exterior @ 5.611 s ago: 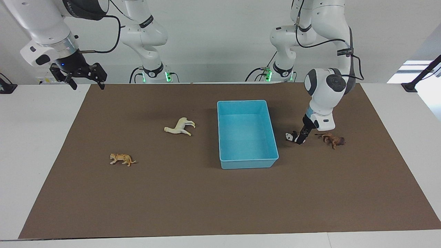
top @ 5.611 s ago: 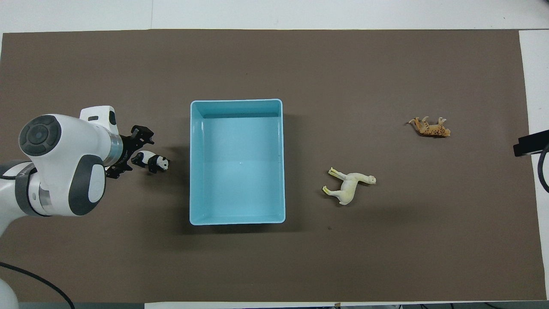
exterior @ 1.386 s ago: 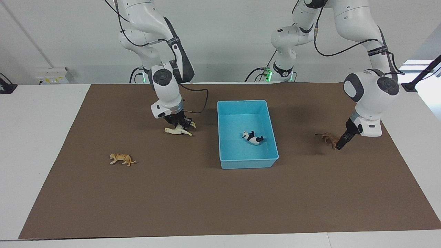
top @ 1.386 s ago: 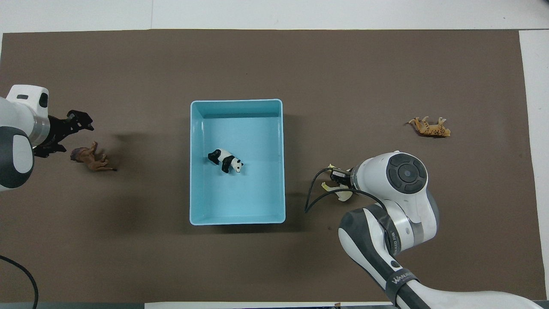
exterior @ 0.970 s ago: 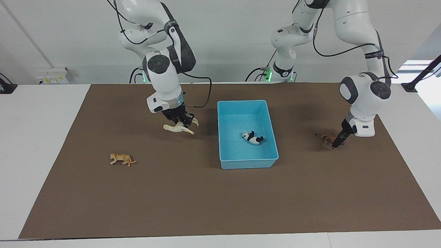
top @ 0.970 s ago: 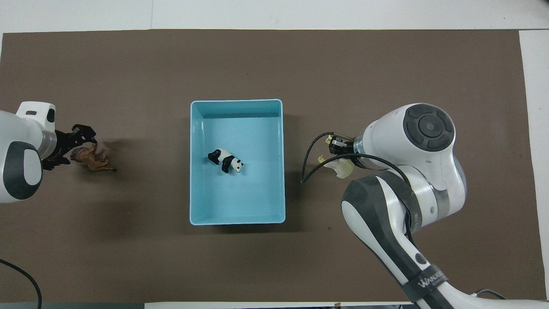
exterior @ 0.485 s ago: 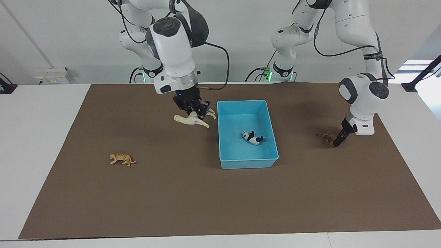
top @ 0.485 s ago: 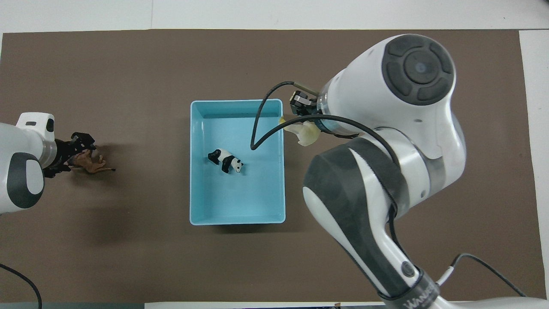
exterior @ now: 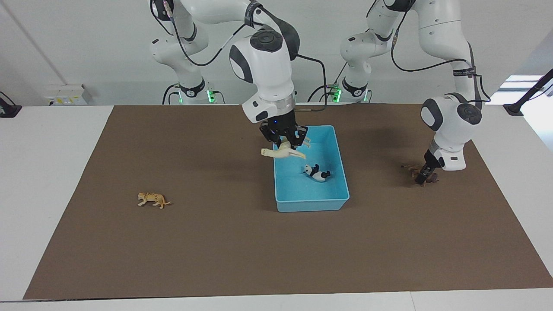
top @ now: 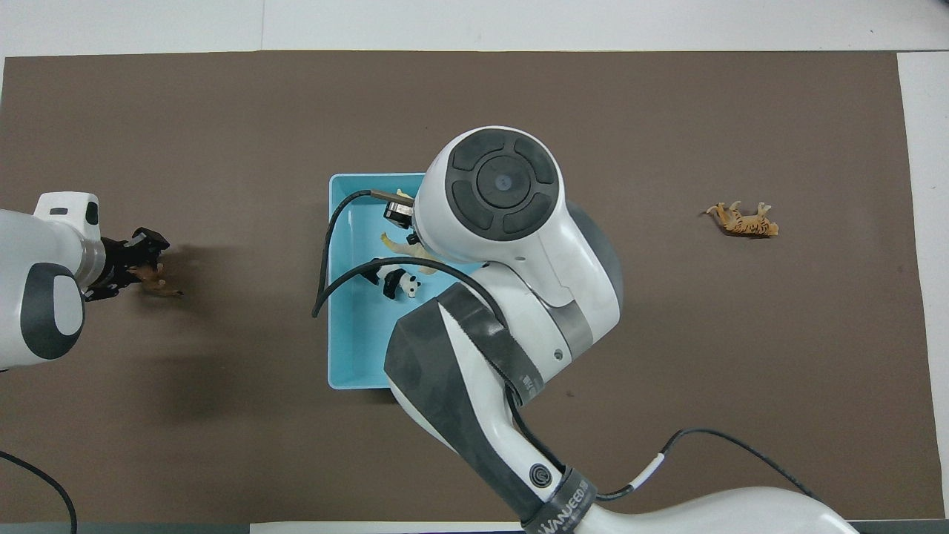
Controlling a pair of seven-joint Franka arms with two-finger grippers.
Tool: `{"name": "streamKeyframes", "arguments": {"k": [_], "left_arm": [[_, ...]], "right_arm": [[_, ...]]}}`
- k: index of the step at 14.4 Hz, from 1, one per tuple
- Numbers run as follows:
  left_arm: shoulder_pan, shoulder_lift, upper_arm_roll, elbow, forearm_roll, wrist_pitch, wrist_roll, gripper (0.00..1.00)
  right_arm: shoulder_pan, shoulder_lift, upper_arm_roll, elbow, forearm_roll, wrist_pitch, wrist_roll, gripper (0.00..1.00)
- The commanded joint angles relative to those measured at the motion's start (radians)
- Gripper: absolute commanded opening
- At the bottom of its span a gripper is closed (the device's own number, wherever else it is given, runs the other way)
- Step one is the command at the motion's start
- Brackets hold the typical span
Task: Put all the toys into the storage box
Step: 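Lower the cream llama into the blue box and open the right gripper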
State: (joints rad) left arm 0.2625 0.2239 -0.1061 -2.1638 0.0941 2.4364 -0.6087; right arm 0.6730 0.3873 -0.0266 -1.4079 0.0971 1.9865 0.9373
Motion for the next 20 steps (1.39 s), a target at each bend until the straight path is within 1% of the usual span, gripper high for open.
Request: {"name": "streamKeyframes", "arguments": {"k": [1, 3, 4, 5, 6, 7, 8, 9, 10, 12, 14, 15, 17, 18, 20], "left_arm": [[-0.040, 0.011, 0.009, 0.111, 0.016, -0.133, -0.028, 0.06], [-0.081, 0.003, 0.009, 0.171, 0.015, -0.213, -0.029, 0.06], [-0.094, 0.000, 0.009, 0.198, 0.016, -0.253, -0.032, 0.06], [-0.112, 0.000, 0.008, 0.237, 0.016, -0.301, -0.051, 0.06], [-0.126, 0.000, 0.008, 0.255, 0.016, -0.321, -0.058, 0.05], [-0.129, 0.000, 0.009, 0.260, 0.016, -0.329, -0.059, 0.01], [-0.132, -0.003, 0.008, 0.260, 0.016, -0.332, -0.059, 0.00], [-0.132, -0.011, 0.006, 0.262, 0.016, -0.341, -0.059, 0.00], [-0.132, -0.017, 0.003, 0.266, 0.016, -0.352, -0.057, 0.00], [-0.146, -0.018, -0.001, 0.298, 0.015, -0.397, -0.059, 0.00], [-0.160, -0.020, -0.003, 0.318, 0.010, -0.415, -0.065, 0.00], [-0.181, -0.032, -0.003, 0.324, 0.006, -0.430, -0.071, 0.00], [-0.251, -0.034, -0.014, 0.364, -0.005, -0.494, -0.103, 0.00], [-0.291, -0.034, -0.014, 0.389, -0.032, -0.517, -0.141, 0.00], [-0.356, -0.032, -0.017, 0.410, -0.112, -0.510, -0.230, 0.00]], "right_arm": [[0.034, 0.024, -0.003, 0.009, -0.007, 0.046, -0.003, 0.02], [0.036, 0.047, -0.003, -0.057, -0.011, 0.174, -0.003, 0.06], [0.037, 0.064, -0.003, -0.063, -0.013, 0.198, -0.003, 0.07], [0.037, 0.085, -0.003, -0.062, -0.025, 0.209, -0.003, 0.15], [0.037, 0.090, -0.003, -0.062, -0.039, 0.209, -0.003, 0.32], [0.036, 0.091, -0.003, -0.062, -0.042, 0.200, -0.003, 0.42], [0.037, 0.090, -0.003, -0.060, -0.043, 0.193, -0.003, 0.54], [0.037, 0.090, -0.003, -0.062, -0.057, 0.187, -0.005, 0.85], [0.042, 0.088, -0.003, -0.062, -0.086, 0.167, -0.003, 1.00], [0.051, 0.085, -0.004, -0.045, -0.115, 0.092, -0.005, 1.00], [0.043, 0.082, -0.004, -0.016, -0.148, 0.020, -0.008, 1.00], [0.027, 0.064, -0.015, -0.010, -0.157, -0.006, -0.061, 1.00], [-0.071, -0.007, -0.015, -0.016, -0.149, -0.093, -0.280, 1.00], [-0.131, -0.037, -0.016, -0.019, -0.149, -0.131, -0.398, 1.00], [-0.258, -0.070, -0.015, -0.025, -0.148, -0.182, -0.646, 1.00]]}}
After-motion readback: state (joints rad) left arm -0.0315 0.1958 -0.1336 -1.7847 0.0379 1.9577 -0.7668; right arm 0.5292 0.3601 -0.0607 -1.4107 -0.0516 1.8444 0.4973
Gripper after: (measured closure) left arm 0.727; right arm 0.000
